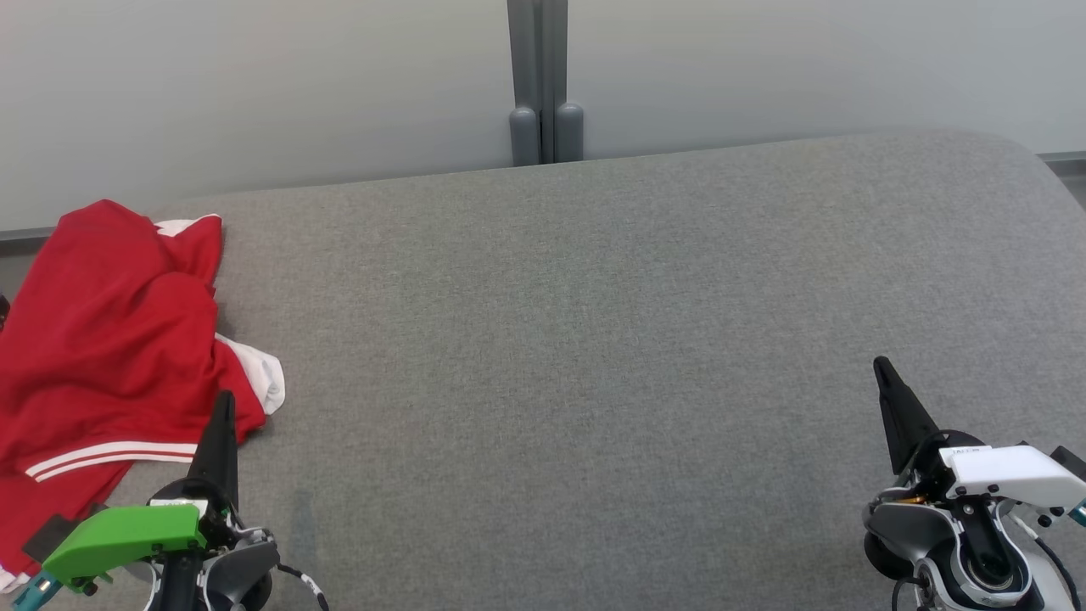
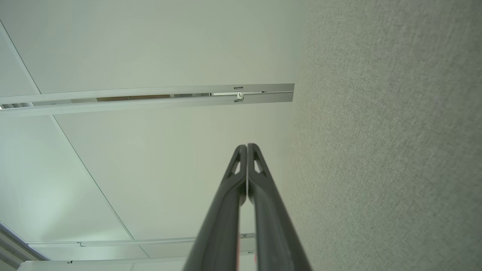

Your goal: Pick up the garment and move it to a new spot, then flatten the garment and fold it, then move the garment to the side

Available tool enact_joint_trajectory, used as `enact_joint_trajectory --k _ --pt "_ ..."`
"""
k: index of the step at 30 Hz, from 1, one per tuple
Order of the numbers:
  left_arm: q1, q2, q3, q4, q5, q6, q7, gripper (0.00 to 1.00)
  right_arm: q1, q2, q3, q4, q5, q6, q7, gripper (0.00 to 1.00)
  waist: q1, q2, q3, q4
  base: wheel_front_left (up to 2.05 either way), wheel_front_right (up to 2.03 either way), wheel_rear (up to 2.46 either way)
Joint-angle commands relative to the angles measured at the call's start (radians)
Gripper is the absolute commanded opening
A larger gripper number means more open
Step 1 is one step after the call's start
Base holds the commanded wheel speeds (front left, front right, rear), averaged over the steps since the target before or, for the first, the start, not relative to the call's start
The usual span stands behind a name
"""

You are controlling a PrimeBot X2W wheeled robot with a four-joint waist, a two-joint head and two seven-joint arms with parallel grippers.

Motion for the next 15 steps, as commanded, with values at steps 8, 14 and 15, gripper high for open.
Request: enact_joint_trajectory --k 8,14,15 --pt "-0.016 0.001 0.001 0.001 0.006 -0.004 0.001 0.0 -0.005 -0.004 -0.001 0.0 0.006 0.0 0.002 0.0 0.0 0.0 0.0 0.0 0.0 0.0 0.0" --pt "-0.016 0.001 0.001 0.001 0.006 -0.004 0.001 0.0 -0.005 -0.004 -0.001 0.0 0.006 0.0 0.002 0.0 0.0 0.0 0.0 0.0 0.0 0.0 0.0" --pt "-0.016 0.001 0.001 0.001 0.006 -0.004 0.001 0.0 -0.005 -0.004 -0.001 0.0 0.006 0.0 0.002 0.0 0.0 0.0 0.0 0.0 0.0 0.0 0.0"
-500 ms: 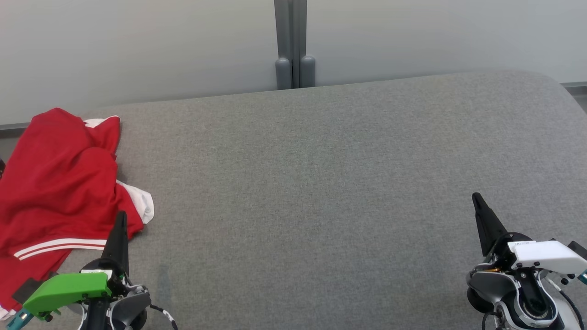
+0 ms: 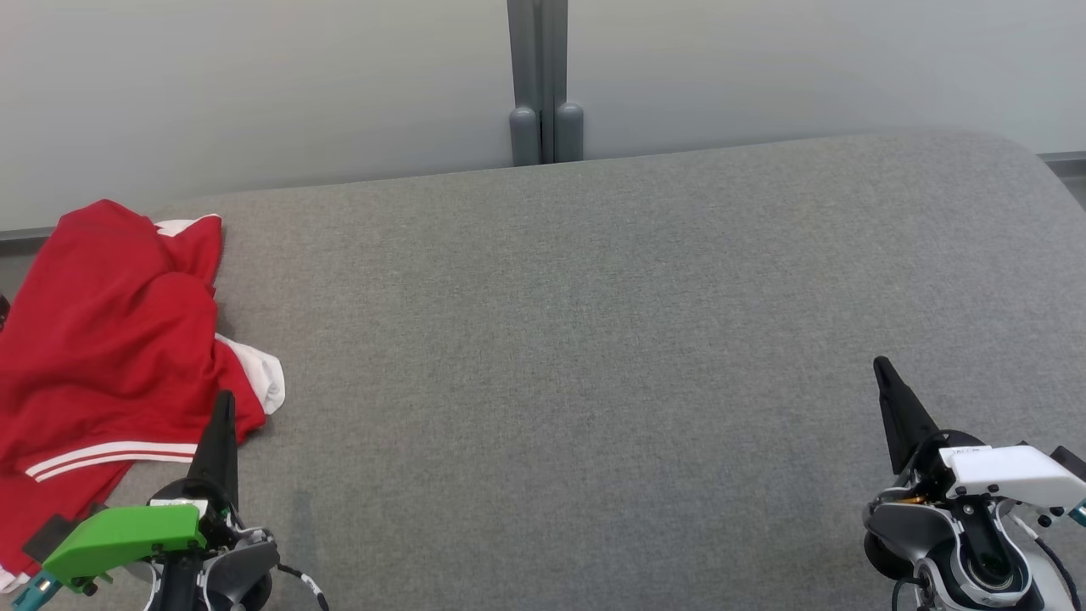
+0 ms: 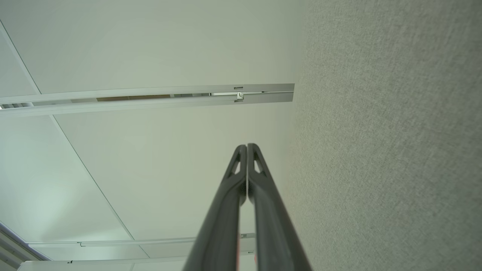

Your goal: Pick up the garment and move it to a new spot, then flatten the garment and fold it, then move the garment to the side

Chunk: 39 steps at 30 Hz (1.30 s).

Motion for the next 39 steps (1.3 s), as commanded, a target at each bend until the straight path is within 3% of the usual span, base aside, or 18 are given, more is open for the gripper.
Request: enact_joint_trajectory --k 1,39 --pt "-0.016 0.001 0.001 0.001 0.006 -0.004 0.001 0.0 -0.005 -0.004 -0.001 0.0 0.006 0.0 0.002 0.0 0.0 0.0 0.0 0.0 0.0 0.0 0.0" --pt "-0.016 0.001 0.001 0.001 0.006 -0.004 0.001 0.0 -0.005 -0.005 -0.001 0.0 0.006 0.0 0.002 0.0 0.0 0.0 0.0 0.0 0.0 0.0 0.0"
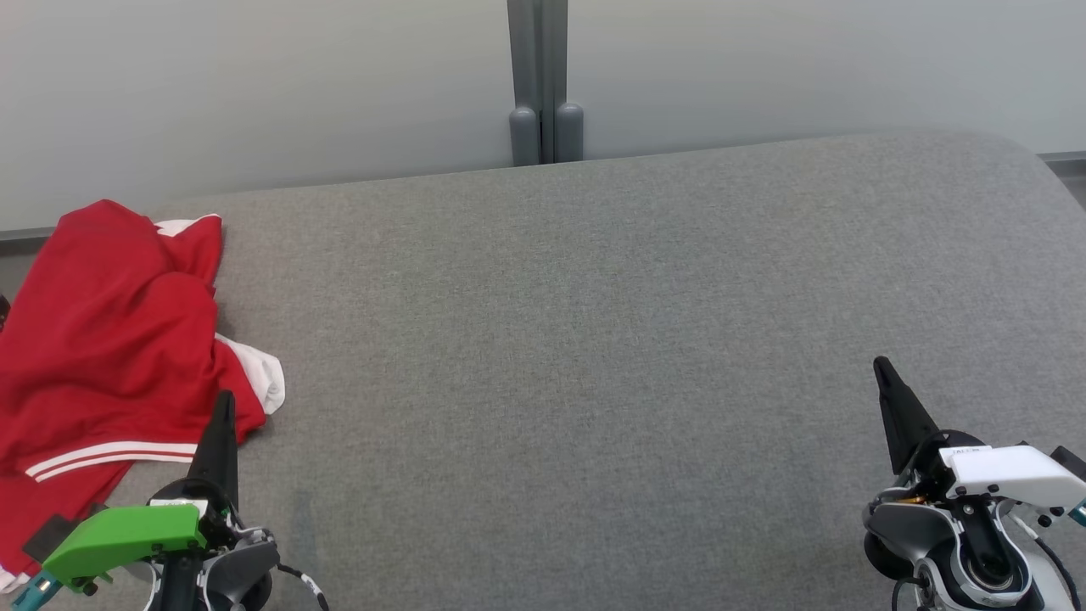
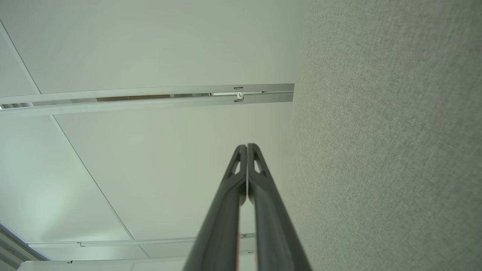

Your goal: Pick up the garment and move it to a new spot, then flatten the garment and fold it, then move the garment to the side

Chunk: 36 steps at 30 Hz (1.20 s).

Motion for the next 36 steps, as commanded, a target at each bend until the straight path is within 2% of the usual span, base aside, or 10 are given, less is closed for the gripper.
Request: enact_joint_trajectory --k 1,4,5,12,18,36 --pt "-0.016 0.001 0.001 0.001 0.006 -0.004 0.001 0.0 -0.005 -0.005 -0.001 0.0 0.006 0.0 0.002 0.0 0.0 0.0 0.0 0.0 0.0 0.0 0.0" --pt "-0.016 0.001 0.001 0.001 0.006 -0.004 0.001 0.0 -0.005 -0.005 -0.001 0.0 0.006 0.0 0.002 0.0 0.0 0.0 0.0 0.0 0.0 0.0 0.0" --pt "0.0 0.0 0.0 0.0 0.0 0.0 0.0 1.0 0.0 0.0 0.0 0.0 0.0 0.0 0.0 1.0 0.0 0.0 0.0 0.0 0.0 0.0 0.0" --pt "0.017 -0.002 -0.016 0.0 0.012 0.001 -0.025 1.0 0.009 0.002 0.02 0.009 -0.027 0.0 -0.027 1.0 0.0 0.0 0.0 0.0 0.0 0.0 0.0" --pt "0.028 0.006 -0.04 -0.008 0.052 0.001 -0.056 1.0 0.008 0.001 0.031 0.003 -0.119 0.0 -0.057 1.0 0.0 0.0 0.001 0.001 0.0 0.0 0.0" --pt "0.051 0.014 -0.065 -0.03 0.375 0.0 -0.135 1.0 0.01 -0.007 0.086 -0.044 -0.517 0.0 -0.134 1.0 0.0 0.0 0.002 0.003 0.0 0.0 0.0"
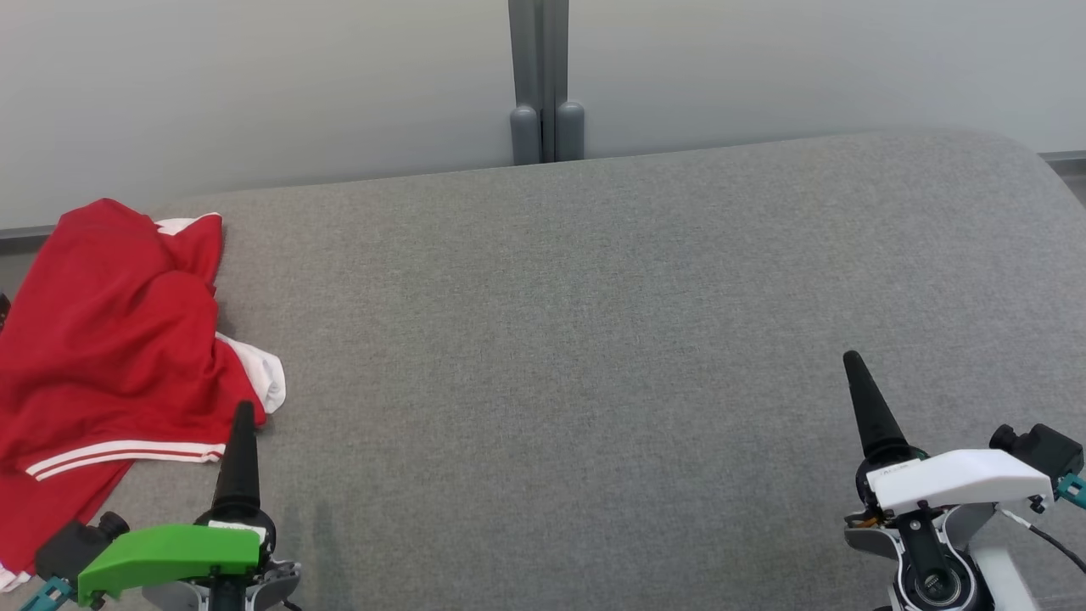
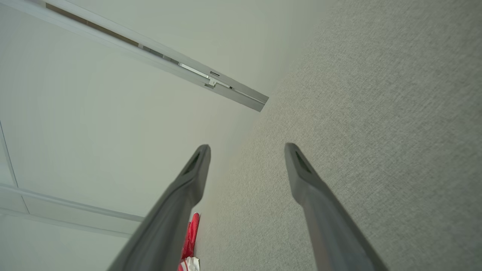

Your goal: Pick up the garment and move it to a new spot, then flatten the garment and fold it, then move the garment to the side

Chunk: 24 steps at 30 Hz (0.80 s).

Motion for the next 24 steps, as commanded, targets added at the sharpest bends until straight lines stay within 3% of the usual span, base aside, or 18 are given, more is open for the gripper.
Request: enact_joint_trajectory --k 1,24 --pt "-0.002 0.011 -0.003 -0.018 0.047 -0.003 -0.012 1.0 -0.016 -0.01 0.008 -0.022 -0.05 0.0 -0.013 1.0 0.0 0.0 0.0 0.0 0.0 0.0 0.0" --pt "0.015 0.069 -0.067 -0.025 0.508 -0.004 -0.091 1.0 -0.031 -0.038 0.018 0.012 -0.512 0.001 -0.092 1.0 0.0 0.0 0.001 0.002 0.0 0.0 0.0"
